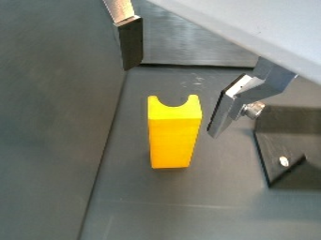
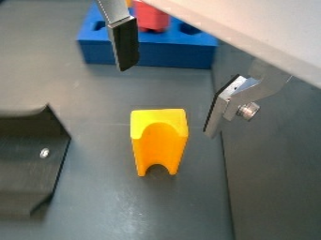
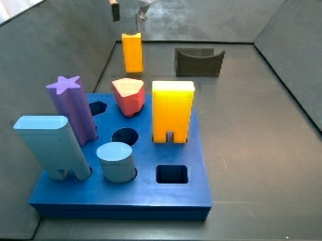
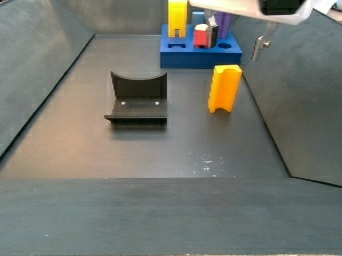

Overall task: Pick up the arch object. Move up. Place the arch object on the fixture. Regrasp the arch object. Rotate the arch object. Move to above the board. Insert the arch object.
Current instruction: Rotate the arch object.

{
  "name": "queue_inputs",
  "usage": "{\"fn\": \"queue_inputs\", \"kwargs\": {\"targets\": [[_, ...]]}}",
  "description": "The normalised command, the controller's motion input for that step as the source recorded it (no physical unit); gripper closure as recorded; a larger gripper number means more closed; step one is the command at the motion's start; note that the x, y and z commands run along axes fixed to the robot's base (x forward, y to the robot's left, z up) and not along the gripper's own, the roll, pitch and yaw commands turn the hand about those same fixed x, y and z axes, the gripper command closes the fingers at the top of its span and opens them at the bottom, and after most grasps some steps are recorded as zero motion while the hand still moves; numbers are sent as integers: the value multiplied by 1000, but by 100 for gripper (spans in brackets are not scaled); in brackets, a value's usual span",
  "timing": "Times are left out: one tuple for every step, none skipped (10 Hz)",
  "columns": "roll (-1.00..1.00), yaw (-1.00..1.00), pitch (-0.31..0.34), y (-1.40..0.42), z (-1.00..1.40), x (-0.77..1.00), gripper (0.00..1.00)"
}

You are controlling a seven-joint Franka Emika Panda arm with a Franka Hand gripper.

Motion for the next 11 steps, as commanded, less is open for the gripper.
{"fn": "queue_inputs", "kwargs": {"targets": [[-56, 1000, 4, -5, -29, 46, 0], [-59, 1000, 4, -5, -29, 46, 0], [-68, 1000, 5, -5, -29, 46, 0], [-73, 1000, 5, -5, -29, 46, 0], [-92, 1000, 6, -5, -29, 46, 0], [-103, 1000, 7, -5, -29, 46, 0], [-134, 1000, 9, -5, -29, 46, 0], [-152, 900, 10, -5, -29, 46, 0], [-150, 649, 10, -4, -29, 46, 0], [-147, 434, 10, -3, -29, 46, 0], [-144, 241, 11, -3, -29, 46, 0]]}}
